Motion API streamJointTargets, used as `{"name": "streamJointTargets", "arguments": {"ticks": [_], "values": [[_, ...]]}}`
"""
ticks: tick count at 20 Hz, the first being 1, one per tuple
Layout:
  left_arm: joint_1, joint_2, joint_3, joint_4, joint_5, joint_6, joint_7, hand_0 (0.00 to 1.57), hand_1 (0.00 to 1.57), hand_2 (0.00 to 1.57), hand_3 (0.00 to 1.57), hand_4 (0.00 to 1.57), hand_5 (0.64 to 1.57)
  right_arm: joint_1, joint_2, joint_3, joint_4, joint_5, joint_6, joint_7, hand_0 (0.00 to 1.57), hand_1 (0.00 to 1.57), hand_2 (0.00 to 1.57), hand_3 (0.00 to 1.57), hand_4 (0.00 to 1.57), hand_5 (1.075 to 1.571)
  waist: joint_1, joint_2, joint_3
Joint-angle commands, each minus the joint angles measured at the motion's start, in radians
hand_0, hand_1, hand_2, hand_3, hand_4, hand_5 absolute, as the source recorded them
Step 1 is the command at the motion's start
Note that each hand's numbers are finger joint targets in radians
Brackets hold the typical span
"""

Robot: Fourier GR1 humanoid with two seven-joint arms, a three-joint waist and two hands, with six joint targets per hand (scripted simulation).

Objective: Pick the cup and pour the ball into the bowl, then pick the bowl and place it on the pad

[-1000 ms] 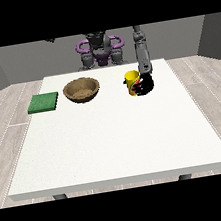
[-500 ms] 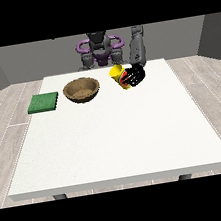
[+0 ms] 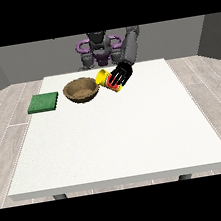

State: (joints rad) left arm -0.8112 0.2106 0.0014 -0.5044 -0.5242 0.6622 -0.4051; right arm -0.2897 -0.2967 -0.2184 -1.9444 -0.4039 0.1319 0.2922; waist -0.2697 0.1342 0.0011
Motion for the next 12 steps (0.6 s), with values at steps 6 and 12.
{"name": "streamJointTargets", "arguments": {"ticks": [6, 12], "values": [[-0.136, -0.002, -0.176, 0.142, -0.327, 0.208, 0.322, 1.37, 1.37, 1.57, 1.57, 0.80, 1.567, -0.022, 0.018, 0.037, 0.058, 0.018, 0.009, -0.006, 0.00, 0.00, 0.00, 0.00, 0.34, 1.564, -0.012, -0.040, 0.0014], [-0.192, -0.059, -0.363, 0.269, -0.595, 0.213, 0.513, 1.36, 1.36, 1.52, 1.57, 0.89, 1.524, -0.053, 0.015, 0.036, 0.133, 0.048, -0.003, -0.012, 0.00, 0.00, 0.00, 0.00, 0.37, 1.565, 0.018, -0.087, 0.0015]]}}
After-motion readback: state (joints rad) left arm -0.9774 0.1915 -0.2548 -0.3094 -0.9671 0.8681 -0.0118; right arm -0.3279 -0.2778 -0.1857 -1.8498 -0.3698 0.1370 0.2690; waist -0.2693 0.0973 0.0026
